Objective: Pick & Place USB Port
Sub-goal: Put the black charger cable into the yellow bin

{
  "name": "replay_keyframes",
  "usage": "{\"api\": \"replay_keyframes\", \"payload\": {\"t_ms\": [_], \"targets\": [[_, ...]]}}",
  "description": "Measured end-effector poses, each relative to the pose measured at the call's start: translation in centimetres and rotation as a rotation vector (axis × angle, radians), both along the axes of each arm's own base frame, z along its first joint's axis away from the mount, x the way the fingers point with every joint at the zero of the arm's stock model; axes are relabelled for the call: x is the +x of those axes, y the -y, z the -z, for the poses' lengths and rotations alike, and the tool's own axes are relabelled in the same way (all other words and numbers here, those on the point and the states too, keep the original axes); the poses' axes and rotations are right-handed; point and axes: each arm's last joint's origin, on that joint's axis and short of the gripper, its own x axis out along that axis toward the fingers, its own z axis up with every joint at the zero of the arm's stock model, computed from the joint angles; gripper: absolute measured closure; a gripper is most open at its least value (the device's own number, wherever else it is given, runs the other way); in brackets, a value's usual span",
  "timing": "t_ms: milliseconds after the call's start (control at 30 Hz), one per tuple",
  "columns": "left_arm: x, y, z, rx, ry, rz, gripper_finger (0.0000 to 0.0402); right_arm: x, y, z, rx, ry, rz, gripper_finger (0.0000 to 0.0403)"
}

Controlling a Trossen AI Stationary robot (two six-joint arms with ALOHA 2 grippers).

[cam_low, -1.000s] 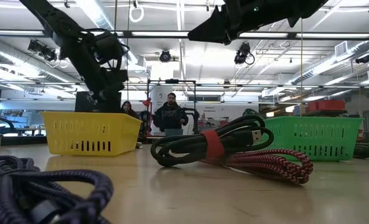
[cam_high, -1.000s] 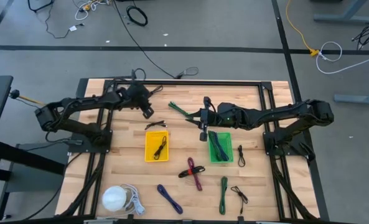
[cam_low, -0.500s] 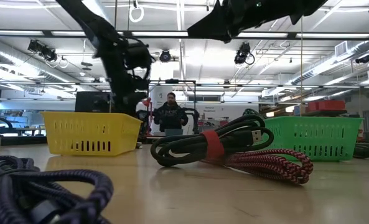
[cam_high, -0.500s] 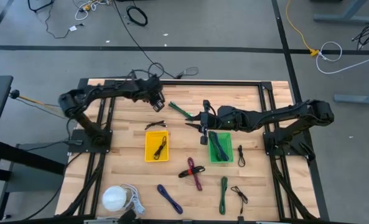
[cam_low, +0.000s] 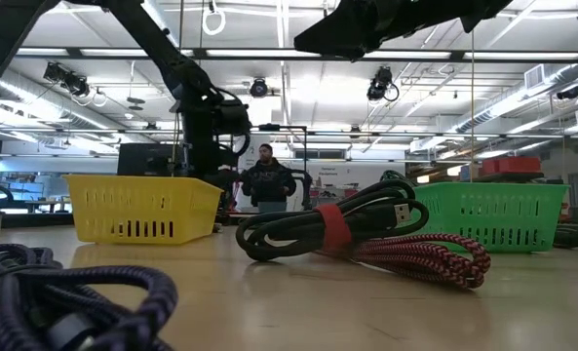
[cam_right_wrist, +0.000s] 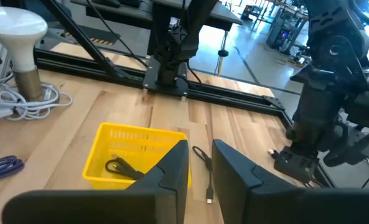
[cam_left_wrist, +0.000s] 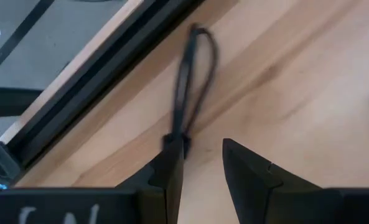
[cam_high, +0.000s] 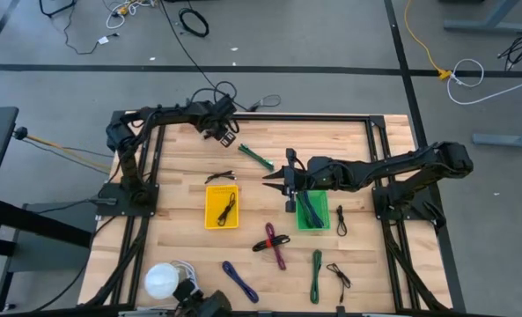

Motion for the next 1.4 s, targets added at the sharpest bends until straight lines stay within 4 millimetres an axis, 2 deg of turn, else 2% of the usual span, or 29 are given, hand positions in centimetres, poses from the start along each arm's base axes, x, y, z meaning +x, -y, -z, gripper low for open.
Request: {"api": "replay_keyframes", "payload": {"t_ms": [267,400,633,800,1133,1400], "targets": [[-0.3,-0.7,0.0,0.012,0.021,-0.019,0.0285,0.0,0.0,0.0,-0.004,0.0,0.0,0.033],[-0.3,-1.0,1.2,-0.059,0.037,-0.008,0.0285,0.0,0.0,0.0,-0.003,0.0,-0.001,0.033],[-0.4,-1.8,2.7,-0.016,-0.02,-0.044,0.0285,0.0,-0.2,0.1,-0.004,-0.007,-0.007,0.033],[-0.3,-1.9,2.4,-0.019,-0.021,-0.043,0.0285,0.0,-0.3,0.1,-0.004,-0.008,-0.01,0.033],[1.3,-2.5,0.2,0.034,-0.004,0.044,0.0285,0.0,-0.3,0.1,-0.004,-0.009,-0.009,0.033],[-0.2,-3.7,0.5,0.01,-0.042,0.019,0.0284,-0.1,-0.3,0.2,-0.005,-0.024,-0.009,0.033]]}}
